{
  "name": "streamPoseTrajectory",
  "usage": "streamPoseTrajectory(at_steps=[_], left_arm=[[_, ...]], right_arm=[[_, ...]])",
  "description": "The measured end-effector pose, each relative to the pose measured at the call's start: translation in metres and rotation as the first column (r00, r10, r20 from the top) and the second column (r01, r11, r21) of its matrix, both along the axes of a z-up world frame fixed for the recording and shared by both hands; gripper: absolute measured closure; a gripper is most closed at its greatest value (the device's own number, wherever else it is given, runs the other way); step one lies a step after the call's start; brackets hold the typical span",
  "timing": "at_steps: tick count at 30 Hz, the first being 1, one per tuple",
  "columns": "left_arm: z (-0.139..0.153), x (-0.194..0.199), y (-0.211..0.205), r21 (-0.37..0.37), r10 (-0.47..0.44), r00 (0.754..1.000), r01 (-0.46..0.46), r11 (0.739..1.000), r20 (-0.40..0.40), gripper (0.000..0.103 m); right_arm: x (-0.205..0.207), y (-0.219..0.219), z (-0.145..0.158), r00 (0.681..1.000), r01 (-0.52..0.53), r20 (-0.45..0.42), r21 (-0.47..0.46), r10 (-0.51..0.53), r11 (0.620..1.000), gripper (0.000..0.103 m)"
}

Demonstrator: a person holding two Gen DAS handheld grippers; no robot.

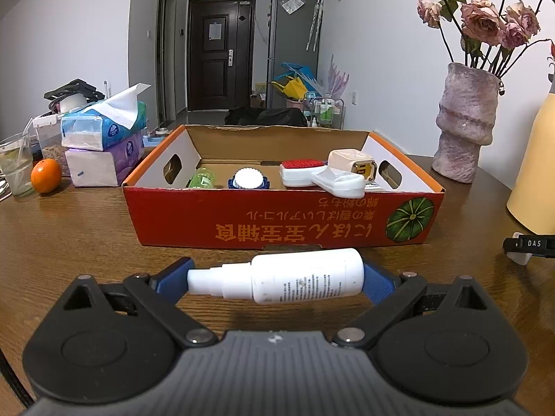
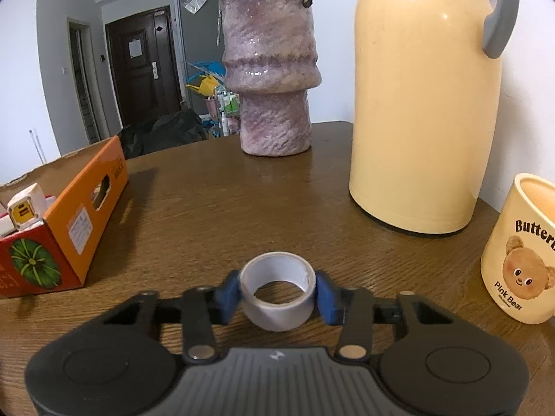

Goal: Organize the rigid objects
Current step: 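Carry the spray bottle and tape roll with both tools over the box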

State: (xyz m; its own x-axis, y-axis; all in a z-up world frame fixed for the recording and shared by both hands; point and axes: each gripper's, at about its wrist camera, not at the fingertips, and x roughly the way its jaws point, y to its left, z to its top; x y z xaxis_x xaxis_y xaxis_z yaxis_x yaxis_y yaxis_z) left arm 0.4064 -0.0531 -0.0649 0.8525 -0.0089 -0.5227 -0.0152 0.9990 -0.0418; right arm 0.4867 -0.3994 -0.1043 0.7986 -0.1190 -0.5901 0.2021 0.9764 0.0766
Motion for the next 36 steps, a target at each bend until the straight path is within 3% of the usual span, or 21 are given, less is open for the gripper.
streamPoseTrajectory(at_steps=[13,36], left_arm=[[0.002,-0.02,0.01,0.006,-0.002,1.0,0.002,1.0,0.011,0.003],[0.011,-0.06,0.03,0.005,-0.008,0.999,0.008,1.0,0.048,0.003]], right_arm=[[-0.027,0.016,0.008,0.997,-0.017,0.074,-0.019,0.018,1.0,0.06],[-0.11,0.113,0.024,0.957,-0.241,0.161,-0.02,0.241,0.97,0.06]])
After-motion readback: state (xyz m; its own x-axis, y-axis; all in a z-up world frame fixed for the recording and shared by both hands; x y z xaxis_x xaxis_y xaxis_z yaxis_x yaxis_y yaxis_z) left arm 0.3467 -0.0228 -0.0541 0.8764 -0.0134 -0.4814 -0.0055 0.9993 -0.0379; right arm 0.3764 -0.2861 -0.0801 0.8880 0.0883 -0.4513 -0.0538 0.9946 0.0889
